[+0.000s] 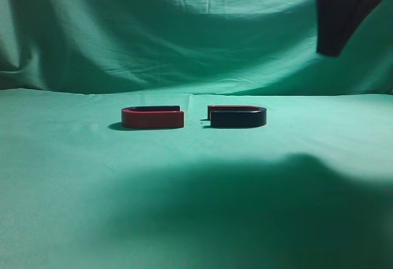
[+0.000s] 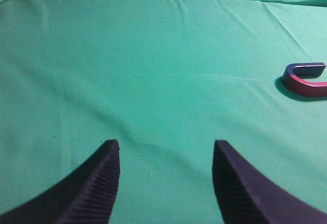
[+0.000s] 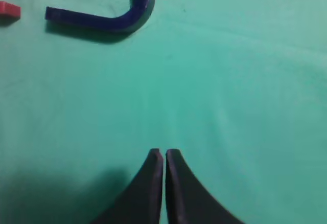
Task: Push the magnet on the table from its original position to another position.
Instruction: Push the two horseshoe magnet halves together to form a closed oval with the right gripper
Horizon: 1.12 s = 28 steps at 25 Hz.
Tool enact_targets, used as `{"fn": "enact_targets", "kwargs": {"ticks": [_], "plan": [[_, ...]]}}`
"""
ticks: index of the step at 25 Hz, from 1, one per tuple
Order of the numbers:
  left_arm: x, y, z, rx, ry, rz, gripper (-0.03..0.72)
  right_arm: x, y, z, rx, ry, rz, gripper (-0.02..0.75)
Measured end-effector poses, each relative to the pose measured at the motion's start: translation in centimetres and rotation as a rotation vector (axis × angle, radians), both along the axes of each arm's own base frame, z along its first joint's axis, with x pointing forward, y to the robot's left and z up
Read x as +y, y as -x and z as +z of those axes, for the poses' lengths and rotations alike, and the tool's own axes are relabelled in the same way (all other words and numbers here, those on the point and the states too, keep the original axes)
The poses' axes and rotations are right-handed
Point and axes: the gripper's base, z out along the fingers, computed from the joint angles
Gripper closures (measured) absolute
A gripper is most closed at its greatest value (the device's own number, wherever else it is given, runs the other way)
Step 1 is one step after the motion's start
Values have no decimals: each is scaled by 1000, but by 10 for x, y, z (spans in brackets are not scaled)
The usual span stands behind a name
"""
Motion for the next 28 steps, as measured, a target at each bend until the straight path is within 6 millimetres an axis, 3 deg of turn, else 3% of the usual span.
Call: {"fn": "enact_targets", "kwargs": {"ticks": [9, 15, 20, 28], "plan": [[0, 0, 0, 0, 0, 0, 316, 24, -60, -39, 32, 48, -39, 738], [0, 0, 0, 0, 0, 0, 316, 34, -86, -62, 47, 54, -44, 738], [0, 0, 0, 0, 0, 0, 316, 40, -99, -72, 45, 47, -48, 738], [0, 0, 0, 0, 0, 0, 316, 51, -100, -74, 44, -11, -58, 738]]}}
